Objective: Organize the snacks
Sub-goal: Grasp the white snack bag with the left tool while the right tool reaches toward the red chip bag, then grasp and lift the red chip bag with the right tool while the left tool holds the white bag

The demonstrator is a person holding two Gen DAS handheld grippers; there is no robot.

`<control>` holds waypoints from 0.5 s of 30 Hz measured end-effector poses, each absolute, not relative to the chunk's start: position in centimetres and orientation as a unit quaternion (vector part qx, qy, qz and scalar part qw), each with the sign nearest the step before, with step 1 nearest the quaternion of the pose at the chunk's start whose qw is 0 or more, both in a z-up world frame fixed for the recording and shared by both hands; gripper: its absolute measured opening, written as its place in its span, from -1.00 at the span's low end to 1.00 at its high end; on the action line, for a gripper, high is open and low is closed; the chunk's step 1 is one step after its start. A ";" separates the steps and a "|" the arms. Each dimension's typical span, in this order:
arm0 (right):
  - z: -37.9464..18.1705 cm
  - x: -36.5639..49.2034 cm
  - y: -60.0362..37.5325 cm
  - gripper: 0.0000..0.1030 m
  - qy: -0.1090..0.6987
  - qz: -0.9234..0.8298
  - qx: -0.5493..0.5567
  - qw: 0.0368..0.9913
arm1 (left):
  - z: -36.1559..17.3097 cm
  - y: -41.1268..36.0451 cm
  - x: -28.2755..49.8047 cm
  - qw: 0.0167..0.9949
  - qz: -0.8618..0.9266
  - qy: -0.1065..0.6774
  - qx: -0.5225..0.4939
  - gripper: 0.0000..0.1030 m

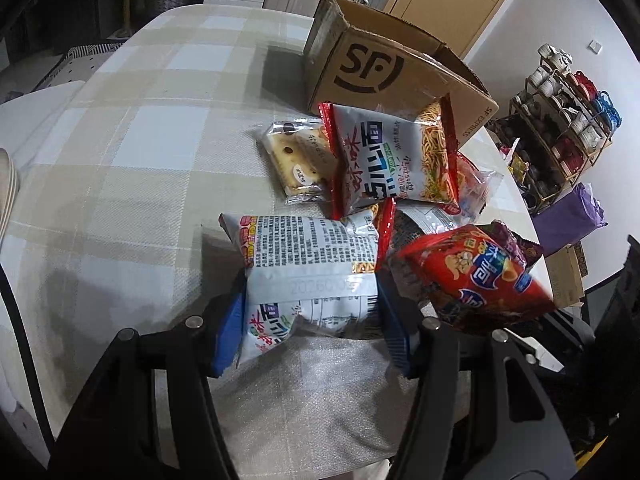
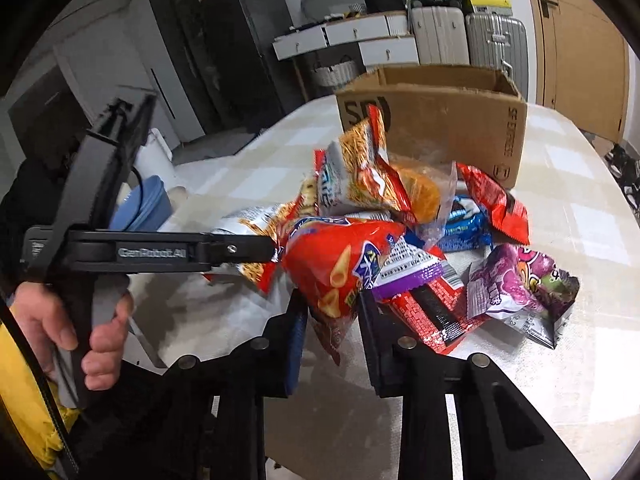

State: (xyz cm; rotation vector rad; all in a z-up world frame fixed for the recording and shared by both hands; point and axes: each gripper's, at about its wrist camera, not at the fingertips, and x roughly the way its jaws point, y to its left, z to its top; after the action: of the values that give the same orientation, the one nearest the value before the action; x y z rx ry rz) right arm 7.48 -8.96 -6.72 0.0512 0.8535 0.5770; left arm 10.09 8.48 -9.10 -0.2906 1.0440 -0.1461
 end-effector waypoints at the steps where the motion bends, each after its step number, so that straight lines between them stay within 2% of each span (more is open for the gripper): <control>1: -6.7 7.3 -9.0 -0.53 0.407 0.277 0.026 0.870 | -9.1 8.5 10.1 0.854 -0.069 0.496 -0.138 0.10; 6: -6.8 6.9 -9.5 -0.55 0.412 0.278 0.035 0.867 | -9.2 8.4 10.1 0.854 -0.066 0.498 -0.135 0.10; 11: -7.5 6.4 -8.9 -0.53 0.415 0.239 -0.019 0.878 | -9.4 8.4 10.0 0.853 -0.063 0.501 -0.132 0.10; 15: -7.3 6.3 -8.5 -0.28 0.398 0.236 -0.031 0.886 | -9.5 8.3 10.0 0.852 -0.061 0.503 -0.131 0.11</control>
State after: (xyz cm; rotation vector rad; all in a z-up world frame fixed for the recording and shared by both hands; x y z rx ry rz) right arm 6.29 -8.53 -7.31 -0.0641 0.8282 0.4915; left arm 10.00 8.31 -9.49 -0.2761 1.0589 -0.1291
